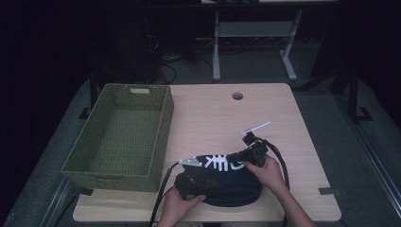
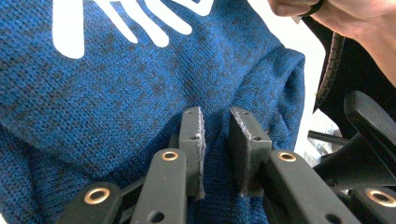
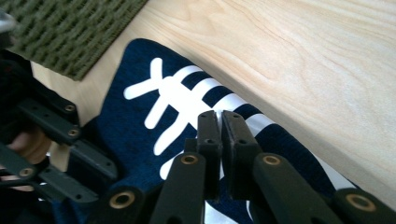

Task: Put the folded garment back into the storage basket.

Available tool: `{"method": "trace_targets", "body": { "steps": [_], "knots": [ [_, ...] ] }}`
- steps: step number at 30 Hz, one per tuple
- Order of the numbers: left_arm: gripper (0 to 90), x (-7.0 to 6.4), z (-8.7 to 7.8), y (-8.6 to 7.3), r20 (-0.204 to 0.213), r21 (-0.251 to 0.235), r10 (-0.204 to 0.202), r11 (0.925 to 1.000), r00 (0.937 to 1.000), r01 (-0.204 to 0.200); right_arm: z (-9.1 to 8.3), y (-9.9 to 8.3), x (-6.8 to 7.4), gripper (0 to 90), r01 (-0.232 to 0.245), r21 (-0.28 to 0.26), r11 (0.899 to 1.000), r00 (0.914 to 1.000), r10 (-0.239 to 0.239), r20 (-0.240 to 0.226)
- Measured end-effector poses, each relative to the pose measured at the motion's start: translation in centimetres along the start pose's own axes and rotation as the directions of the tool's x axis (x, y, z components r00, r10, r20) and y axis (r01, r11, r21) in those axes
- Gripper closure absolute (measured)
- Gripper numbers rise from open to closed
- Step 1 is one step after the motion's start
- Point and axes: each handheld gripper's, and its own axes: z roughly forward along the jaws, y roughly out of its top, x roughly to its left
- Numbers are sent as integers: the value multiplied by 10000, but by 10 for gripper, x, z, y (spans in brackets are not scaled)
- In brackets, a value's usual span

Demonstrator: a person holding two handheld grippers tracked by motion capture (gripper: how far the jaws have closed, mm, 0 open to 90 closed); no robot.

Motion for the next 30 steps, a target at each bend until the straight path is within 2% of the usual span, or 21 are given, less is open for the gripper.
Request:
{"method": "trace_targets", "body": {
  "steps": [2, 3, 5, 9, 12, 15, 18, 20, 22, 25, 27, 30],
  "knots": [
    [752, 0, 0, 0, 7, -9, 1, 10000, 10000, -1, 2, -2, -3, 875, -34, -88, 10000, 10000, 33, -41],
    [752, 0, 0, 0, 9, -5, 2, 10000, 10000, -2, 1, -4, -6, 874, -234, -131, 9996, 9995, 231, -233],
    [752, 0, 0, 0, 14, -1, -7, 10000, 10000, 7, -1, -4, -6, 840, -221, -122, 9997, 9994, 218, -282],
    [750, 0, 0, 0, 1, 24, 10, 10000, 10000, -10, -16, -6, -4, 815, -65, -504, 9987, 9992, 44, -410],
    [748, -1, 0, 0, 6, -16, -30, 10000, 10000, 30, -24, -9, -13, 820, -314, -558, 9979, 9992, 301, -250],
    [748, 0, 0, 0, 15, 3, -5, 10000, 10000, 5, -23, -14, -23, 844, -675, -513, 9964, 9975, 664, -244],
    [748, 0, 0, 0, 33, -17, -34, 10000, 10000, 34, -15, -18, -27, 876, -664, -367, 9971, 9978, 663, -43],
    [748, 1, 0, 0, 43, -7, -37, 10000, 10000, 37, -15, -18, -29, 873, -709, -390, 9967, 9974, 704, -138],
    [746, 1, 0, 0, 67, 15, -47, 10000, 10000, 47, -18, -17, -27, 834, -701, -391, 9968, 9973, 691, -266],
    [744, 0, 0, 0, 49, 15, -35, 10000, 10000, 35, -29, -19, -21, 832, -471, -654, 9967, 9982, 444, -413],
    [742, 0, 0, 0, 55, -1, -50, 10000, 10000, 50, -38, -23, -19, 831, -372, -684, 9970, 9988, 349, -347],
    [741, 0, 0, -1, 27, 0, -22, 10000, 10000, 22, -47, -30, -21, 826, -466, -795, 9957, 9986, 445, -286]
  ]
}}
